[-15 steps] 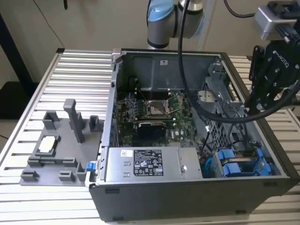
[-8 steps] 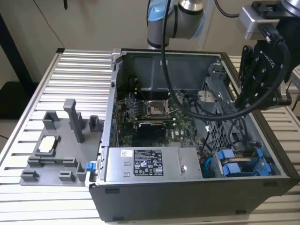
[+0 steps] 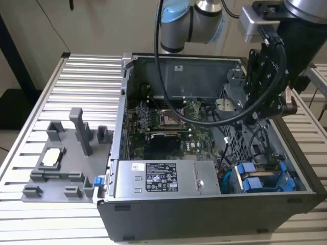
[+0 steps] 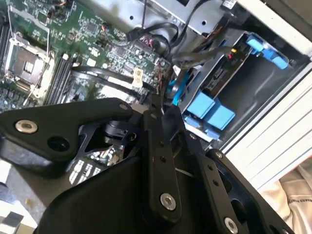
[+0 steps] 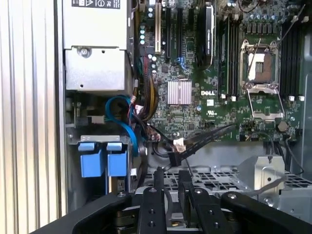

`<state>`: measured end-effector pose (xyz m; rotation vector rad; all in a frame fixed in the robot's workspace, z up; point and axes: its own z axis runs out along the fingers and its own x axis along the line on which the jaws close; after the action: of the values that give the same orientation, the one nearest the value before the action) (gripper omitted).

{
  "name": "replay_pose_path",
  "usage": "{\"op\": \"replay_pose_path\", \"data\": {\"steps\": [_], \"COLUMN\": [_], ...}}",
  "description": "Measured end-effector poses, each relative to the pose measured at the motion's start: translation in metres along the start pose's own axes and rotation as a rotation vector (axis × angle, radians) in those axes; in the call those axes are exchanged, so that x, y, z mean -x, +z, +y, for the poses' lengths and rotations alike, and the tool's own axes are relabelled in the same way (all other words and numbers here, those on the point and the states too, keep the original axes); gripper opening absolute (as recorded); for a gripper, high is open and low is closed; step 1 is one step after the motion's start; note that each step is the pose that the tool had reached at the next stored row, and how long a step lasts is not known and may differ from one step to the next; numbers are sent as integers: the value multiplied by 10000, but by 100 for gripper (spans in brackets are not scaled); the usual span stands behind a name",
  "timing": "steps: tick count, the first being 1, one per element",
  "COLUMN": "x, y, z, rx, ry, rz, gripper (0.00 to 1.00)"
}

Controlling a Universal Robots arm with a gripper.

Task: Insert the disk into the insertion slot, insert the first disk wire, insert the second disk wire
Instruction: 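Insert the second disk wire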

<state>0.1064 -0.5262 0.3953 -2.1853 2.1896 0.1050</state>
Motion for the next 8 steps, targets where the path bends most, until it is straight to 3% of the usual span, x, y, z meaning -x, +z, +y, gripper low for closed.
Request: {"op": "replay_pose_path", "data": {"steps": [3,8], "x": [23,30], "y": [12,14], "z": [72,79], "rx": [-3,-3], "ry": [-1,-2], "rz": [9,25], "gripper": [27,27]}}
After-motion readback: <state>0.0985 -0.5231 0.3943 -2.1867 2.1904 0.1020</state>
